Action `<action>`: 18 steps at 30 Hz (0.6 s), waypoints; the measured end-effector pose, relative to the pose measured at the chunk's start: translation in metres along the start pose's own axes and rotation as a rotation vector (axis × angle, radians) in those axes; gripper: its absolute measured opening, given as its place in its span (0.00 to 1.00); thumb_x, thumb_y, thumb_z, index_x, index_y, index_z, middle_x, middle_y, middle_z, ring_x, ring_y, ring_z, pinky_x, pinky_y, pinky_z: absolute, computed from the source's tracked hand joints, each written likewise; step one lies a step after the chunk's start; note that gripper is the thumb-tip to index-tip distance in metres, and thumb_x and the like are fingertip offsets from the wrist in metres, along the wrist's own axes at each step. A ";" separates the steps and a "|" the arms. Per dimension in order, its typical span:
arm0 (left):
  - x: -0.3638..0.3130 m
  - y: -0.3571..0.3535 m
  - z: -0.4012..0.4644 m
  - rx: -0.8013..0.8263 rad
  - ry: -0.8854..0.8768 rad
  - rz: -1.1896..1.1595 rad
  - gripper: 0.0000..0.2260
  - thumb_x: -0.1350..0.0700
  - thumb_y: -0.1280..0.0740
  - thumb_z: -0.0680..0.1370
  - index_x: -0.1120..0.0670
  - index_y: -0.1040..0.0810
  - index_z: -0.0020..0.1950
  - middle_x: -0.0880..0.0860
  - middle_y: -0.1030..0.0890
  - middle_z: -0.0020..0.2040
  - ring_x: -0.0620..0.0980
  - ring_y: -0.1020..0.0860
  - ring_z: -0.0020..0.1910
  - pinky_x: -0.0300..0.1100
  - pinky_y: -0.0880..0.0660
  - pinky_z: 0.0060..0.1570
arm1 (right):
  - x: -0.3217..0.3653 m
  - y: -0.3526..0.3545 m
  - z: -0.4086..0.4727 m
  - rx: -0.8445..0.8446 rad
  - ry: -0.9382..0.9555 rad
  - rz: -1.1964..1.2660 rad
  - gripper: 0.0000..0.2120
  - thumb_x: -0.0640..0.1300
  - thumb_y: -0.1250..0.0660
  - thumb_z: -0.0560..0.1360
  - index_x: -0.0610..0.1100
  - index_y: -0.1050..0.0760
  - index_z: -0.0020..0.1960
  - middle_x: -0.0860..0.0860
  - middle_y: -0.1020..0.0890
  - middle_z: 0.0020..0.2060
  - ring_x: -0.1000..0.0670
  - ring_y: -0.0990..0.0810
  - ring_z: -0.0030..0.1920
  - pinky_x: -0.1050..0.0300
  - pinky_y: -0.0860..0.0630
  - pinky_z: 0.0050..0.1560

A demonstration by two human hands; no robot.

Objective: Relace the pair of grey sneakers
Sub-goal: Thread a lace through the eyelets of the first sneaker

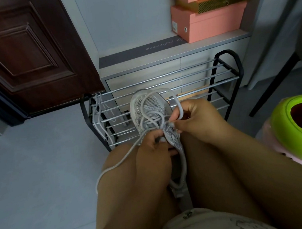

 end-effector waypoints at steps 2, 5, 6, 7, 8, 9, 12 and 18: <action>0.001 0.001 0.000 -0.002 0.007 -0.011 0.08 0.63 0.41 0.81 0.56 0.24 0.55 0.56 0.17 0.48 0.54 0.17 0.44 0.41 0.21 0.42 | 0.002 -0.001 0.000 -0.013 0.031 -0.072 0.10 0.34 0.27 0.67 0.48 0.21 0.35 0.52 0.19 0.32 0.50 0.19 0.35 0.52 0.20 0.44; -0.001 0.002 0.000 0.000 0.019 -0.054 0.07 0.64 0.41 0.80 0.57 0.24 0.54 0.59 0.18 0.48 0.55 0.17 0.44 0.39 0.21 0.38 | 0.007 -0.003 -0.002 -0.004 0.082 -0.169 0.09 0.35 0.27 0.67 0.48 0.21 0.36 0.53 0.19 0.34 0.52 0.19 0.38 0.56 0.22 0.44; -0.002 0.001 0.000 0.002 0.019 -0.087 0.08 0.66 0.40 0.80 0.58 0.24 0.53 0.60 0.18 0.48 0.55 0.17 0.42 0.38 0.21 0.37 | 0.008 -0.005 -0.003 0.011 0.095 -0.192 0.09 0.35 0.28 0.67 0.49 0.21 0.36 0.53 0.19 0.34 0.53 0.20 0.38 0.58 0.23 0.43; -0.004 0.001 0.000 0.005 0.016 -0.123 0.08 0.68 0.41 0.79 0.59 0.24 0.52 0.61 0.18 0.47 0.55 0.18 0.41 0.37 0.21 0.35 | 0.009 -0.007 -0.004 0.030 0.106 -0.213 0.10 0.35 0.28 0.67 0.49 0.21 0.36 0.54 0.19 0.34 0.55 0.21 0.37 0.61 0.24 0.42; -0.006 0.000 -0.001 0.014 0.008 -0.143 0.09 0.69 0.41 0.78 0.60 0.24 0.53 0.61 0.19 0.47 0.55 0.18 0.41 0.37 0.21 0.35 | 0.010 -0.008 -0.005 0.046 0.116 -0.229 0.10 0.35 0.28 0.67 0.50 0.21 0.36 0.55 0.20 0.34 0.57 0.22 0.36 0.64 0.25 0.41; -0.007 0.000 -0.002 0.021 0.002 -0.141 0.09 0.69 0.41 0.78 0.61 0.25 0.54 0.61 0.18 0.47 0.55 0.18 0.41 0.37 0.21 0.35 | 0.011 -0.009 -0.005 0.054 0.118 -0.234 0.11 0.35 0.28 0.68 0.50 0.22 0.36 0.56 0.20 0.34 0.59 0.22 0.35 0.66 0.26 0.41; -0.008 -0.003 -0.003 0.041 0.013 -0.106 0.08 0.67 0.41 0.80 0.60 0.23 0.52 0.60 0.18 0.46 0.54 0.18 0.41 0.35 0.22 0.35 | 0.006 -0.010 -0.003 0.057 0.057 -0.127 0.11 0.34 0.27 0.68 0.48 0.22 0.35 0.54 0.19 0.33 0.57 0.21 0.33 0.65 0.23 0.39; -0.008 -0.003 0.001 0.006 0.032 0.195 0.07 0.63 0.42 0.80 0.56 0.25 0.52 0.53 0.21 0.36 0.48 0.21 0.32 0.37 0.26 0.28 | -0.003 -0.013 -0.002 0.083 -0.026 0.021 0.02 0.36 0.27 0.69 0.39 0.20 0.40 0.45 0.17 0.35 0.52 0.21 0.31 0.57 0.21 0.39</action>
Point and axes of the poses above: each hand's wrist, its own z-axis towards the middle knuckle, its own y-axis out of the back of the hand, x = y × z, the point moved 7 cm from there along z, towards the middle knuckle
